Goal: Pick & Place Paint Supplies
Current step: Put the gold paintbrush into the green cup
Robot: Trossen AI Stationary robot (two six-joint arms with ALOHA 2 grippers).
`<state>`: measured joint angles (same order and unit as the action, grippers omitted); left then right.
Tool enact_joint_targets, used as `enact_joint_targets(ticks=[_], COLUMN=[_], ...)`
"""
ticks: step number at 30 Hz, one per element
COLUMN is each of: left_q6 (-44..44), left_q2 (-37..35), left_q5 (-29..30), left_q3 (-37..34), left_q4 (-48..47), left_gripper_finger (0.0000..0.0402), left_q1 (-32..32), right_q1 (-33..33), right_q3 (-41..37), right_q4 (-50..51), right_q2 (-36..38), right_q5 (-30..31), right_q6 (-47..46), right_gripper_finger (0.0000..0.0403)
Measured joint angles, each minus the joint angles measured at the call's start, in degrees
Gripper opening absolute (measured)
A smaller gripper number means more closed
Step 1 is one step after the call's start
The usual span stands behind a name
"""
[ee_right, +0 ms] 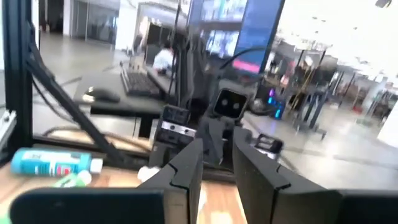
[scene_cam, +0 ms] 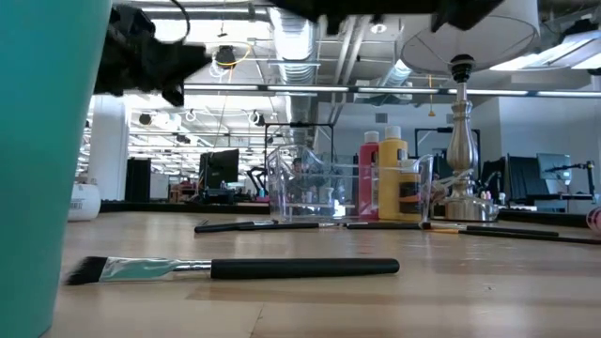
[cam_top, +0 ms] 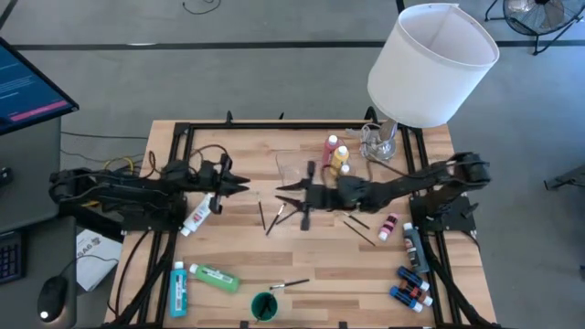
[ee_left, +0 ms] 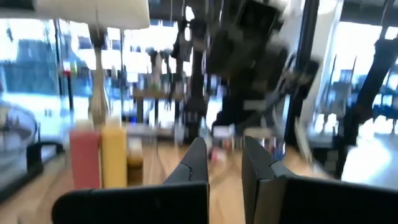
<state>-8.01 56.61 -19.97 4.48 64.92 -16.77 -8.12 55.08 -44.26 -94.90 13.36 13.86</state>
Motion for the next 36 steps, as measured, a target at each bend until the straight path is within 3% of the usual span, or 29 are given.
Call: enact_joint_targets(ticks=[5, 13, 18, 25, 36], left_q6=[-3.54, 0.07, 5.44, 6.27, 9.22], left_q2=[-0.1, 2.94, 3.71, 3.35, 3.81], left_q5=[-0.06, 2.66, 5.22, 9.18, 15.94], left_q3=[0.09, -4.17, -4.17, -4.17, -4.17], left_q4=[5.19, -4.0, -2.49, 0.42, 0.64], left_gripper_finger=[0.0001, 0.0001, 0.0001, 0.0001, 0.0001], left_q1=[0.96, 6.02, 8.85, 9.0, 9.0], right_q1=[1.31, 3.39, 3.39, 2.47, 2.47], right_q3=[-9.5, -21.36, -21.55, -21.52, -21.52], right_q4=[-0.27, -1.04, -1.75, -0.38, 17.75], right_q2=[10.13, 19.48, 20.12, 19.63, 19.52], right_q5=[1.55, 1.66, 1.65, 1.64, 1.57], right_q6=[-1.9, -9.22, -8.93, -8.8, -10.93], right_gripper_finger=[0.0082, 0.0082, 0.0082, 0.0082, 0.0082])
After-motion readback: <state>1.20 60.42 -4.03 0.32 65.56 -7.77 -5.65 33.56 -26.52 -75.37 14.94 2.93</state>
